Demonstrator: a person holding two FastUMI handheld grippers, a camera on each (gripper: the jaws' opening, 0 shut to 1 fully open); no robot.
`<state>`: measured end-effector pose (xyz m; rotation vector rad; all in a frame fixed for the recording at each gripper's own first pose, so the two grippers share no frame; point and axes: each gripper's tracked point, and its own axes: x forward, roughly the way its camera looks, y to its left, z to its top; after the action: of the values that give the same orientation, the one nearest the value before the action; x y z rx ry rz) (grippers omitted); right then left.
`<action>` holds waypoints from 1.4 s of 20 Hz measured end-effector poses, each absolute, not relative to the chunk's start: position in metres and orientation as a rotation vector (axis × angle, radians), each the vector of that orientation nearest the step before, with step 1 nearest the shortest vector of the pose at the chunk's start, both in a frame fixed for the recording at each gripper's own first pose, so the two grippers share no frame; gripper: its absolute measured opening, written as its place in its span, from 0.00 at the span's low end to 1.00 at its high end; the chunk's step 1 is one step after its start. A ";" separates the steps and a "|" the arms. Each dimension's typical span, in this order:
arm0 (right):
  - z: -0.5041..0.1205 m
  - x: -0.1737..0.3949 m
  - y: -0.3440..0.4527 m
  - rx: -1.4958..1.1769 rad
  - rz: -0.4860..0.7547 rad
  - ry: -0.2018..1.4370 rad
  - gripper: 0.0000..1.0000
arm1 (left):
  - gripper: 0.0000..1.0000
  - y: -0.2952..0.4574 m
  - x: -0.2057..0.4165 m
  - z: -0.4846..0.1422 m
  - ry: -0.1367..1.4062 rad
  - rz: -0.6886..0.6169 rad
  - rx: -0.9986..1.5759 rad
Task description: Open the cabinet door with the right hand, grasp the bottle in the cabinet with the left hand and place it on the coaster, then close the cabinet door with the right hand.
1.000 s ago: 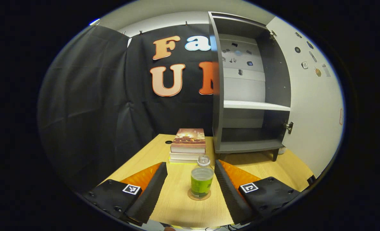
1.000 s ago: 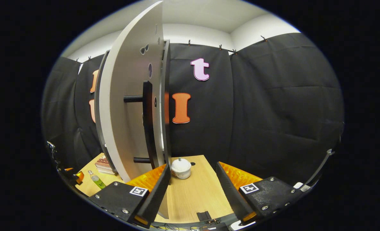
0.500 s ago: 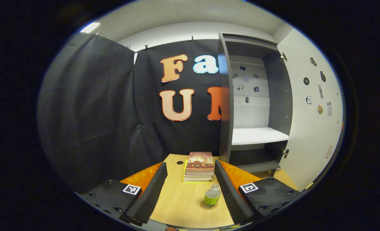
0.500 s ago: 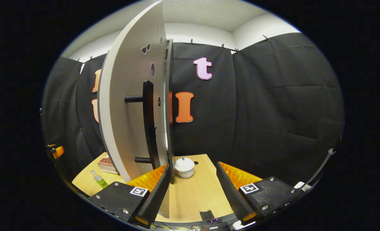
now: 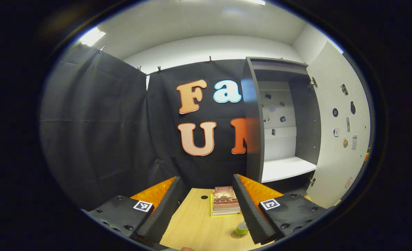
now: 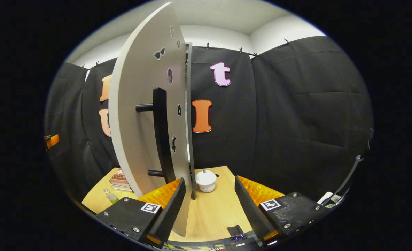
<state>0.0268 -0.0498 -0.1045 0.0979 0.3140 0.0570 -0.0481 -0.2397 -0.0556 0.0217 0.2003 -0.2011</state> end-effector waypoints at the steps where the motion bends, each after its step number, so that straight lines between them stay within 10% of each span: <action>1: -0.105 0.027 -0.049 0.101 0.046 0.314 0.89 | 0.96 -0.236 -0.044 -0.054 0.200 -0.209 0.008; 28: -0.089 0.087 0.215 0.225 0.302 0.316 0.93 | 0.95 -0.110 0.020 -0.056 0.170 -0.173 0.003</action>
<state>0.0867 0.2150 -0.0894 0.2253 0.3163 0.3019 0.0201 -0.1097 -0.0558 0.0029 0.1702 -0.1729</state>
